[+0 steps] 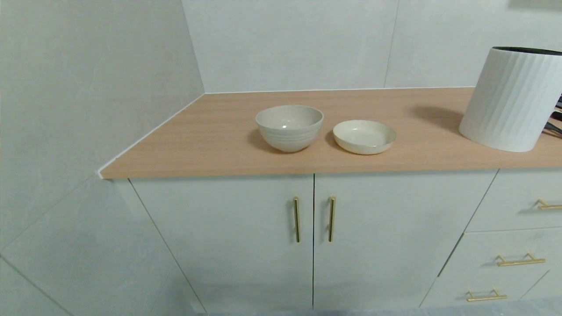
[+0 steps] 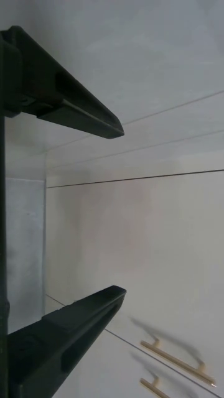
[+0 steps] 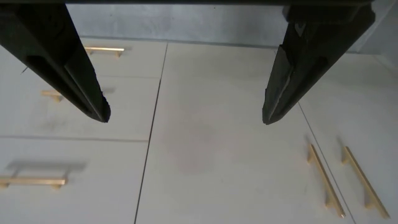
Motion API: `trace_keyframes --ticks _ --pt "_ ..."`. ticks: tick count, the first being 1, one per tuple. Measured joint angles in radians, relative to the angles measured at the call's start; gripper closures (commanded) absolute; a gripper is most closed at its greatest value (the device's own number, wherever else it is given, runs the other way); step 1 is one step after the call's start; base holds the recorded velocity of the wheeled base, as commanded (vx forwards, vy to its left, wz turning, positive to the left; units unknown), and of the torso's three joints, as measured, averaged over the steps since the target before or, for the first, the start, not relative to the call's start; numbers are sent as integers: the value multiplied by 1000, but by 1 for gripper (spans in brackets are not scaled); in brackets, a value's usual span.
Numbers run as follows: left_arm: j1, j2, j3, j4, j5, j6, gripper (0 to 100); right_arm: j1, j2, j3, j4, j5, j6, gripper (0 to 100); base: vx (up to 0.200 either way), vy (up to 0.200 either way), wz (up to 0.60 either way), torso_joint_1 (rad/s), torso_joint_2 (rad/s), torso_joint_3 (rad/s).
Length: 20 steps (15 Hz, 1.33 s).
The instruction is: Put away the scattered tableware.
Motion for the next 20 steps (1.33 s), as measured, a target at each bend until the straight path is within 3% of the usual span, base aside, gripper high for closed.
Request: trace_keyframes --ticks 7,20 --pt "0 0 0 1 0 0 0 0 0 0 0 0 -1 0 0 0 0 -100 393 285" --pt "0 0 0 0 0 0 0 0 0 0 0 -9 3 0 0 0 0 -2 8 5"
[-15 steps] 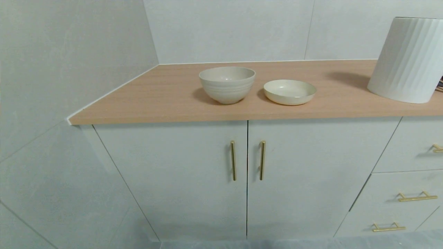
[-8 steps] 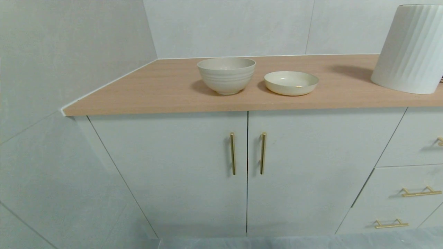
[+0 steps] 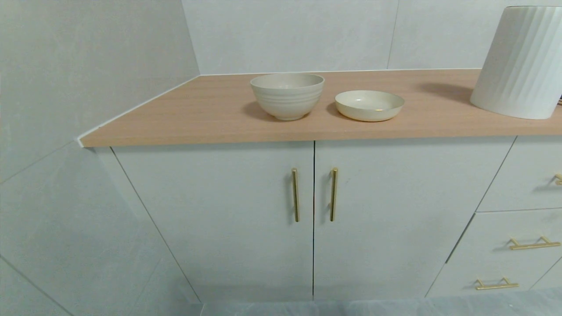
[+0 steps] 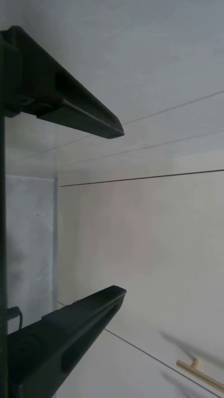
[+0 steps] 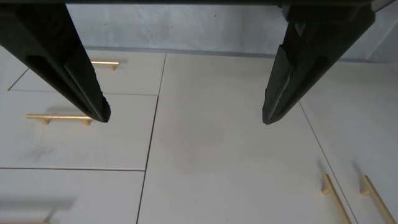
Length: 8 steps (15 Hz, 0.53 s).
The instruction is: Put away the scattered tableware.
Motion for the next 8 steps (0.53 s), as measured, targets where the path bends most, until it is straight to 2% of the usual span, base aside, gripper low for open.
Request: trace_keyframes --ticks 6,8 --pt "0 0 0 0 0 1 0 0 0 -4 -5 1 -5 0 0 0 0 0 0 0" --pt "0 0 0 0 0 2 0 1 1 -59 -21 16 6 0 0 0 0 0 0 0"
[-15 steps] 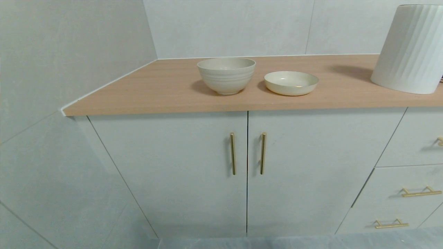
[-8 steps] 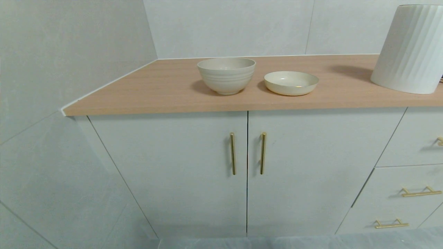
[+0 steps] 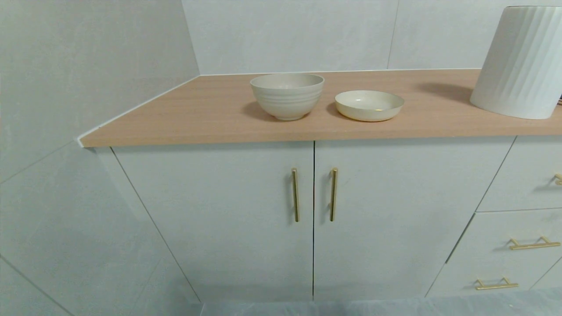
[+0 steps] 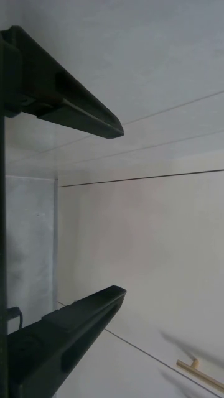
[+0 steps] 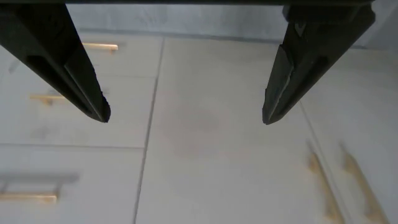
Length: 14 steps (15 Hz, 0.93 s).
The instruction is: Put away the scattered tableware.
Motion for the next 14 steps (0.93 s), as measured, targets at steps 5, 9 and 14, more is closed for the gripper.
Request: trace_keyframes --ticks 5,9,14 --pt "0 0 0 0 0 0 0 57 210 -97 19 178 9 0 0 0 0 0 0 0" --pt "0 0 0 0 0 0 0 138 560 -191 10 234 10 0 0 0 0 0 0 0" --pt "0 0 0 0 0 0 0 289 988 -345 -201 251 25 0 0 0 0 0 0 0"
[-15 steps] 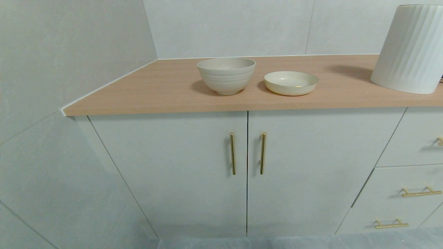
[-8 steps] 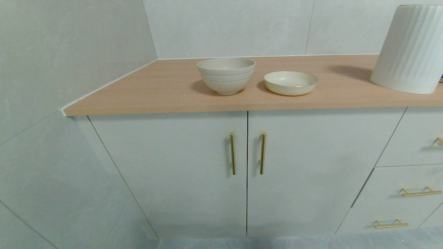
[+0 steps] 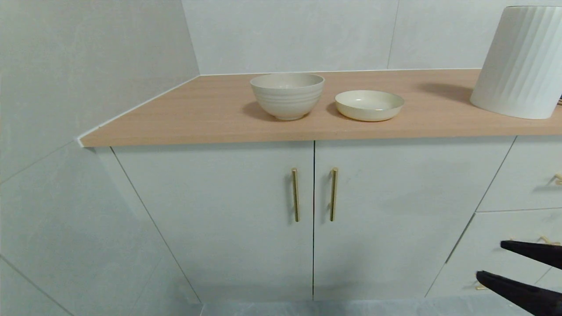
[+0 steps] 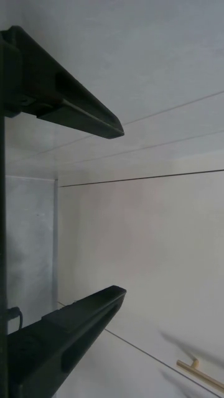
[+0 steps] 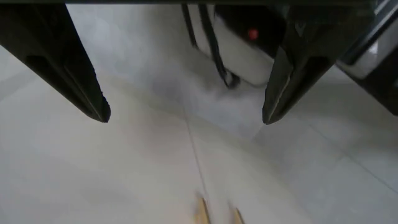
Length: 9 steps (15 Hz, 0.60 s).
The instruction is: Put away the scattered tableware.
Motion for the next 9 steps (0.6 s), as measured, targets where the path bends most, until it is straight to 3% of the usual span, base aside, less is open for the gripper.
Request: trace_keyframes --ticks 5,9 --pt "0 0 0 0 0 0 0 136 392 -119 -349 3 72 0 0 0 0 0 0 0" --pt "0 0 0 0 0 0 0 229 619 -298 -400 5 121 0 0 0 0 0 0 0"
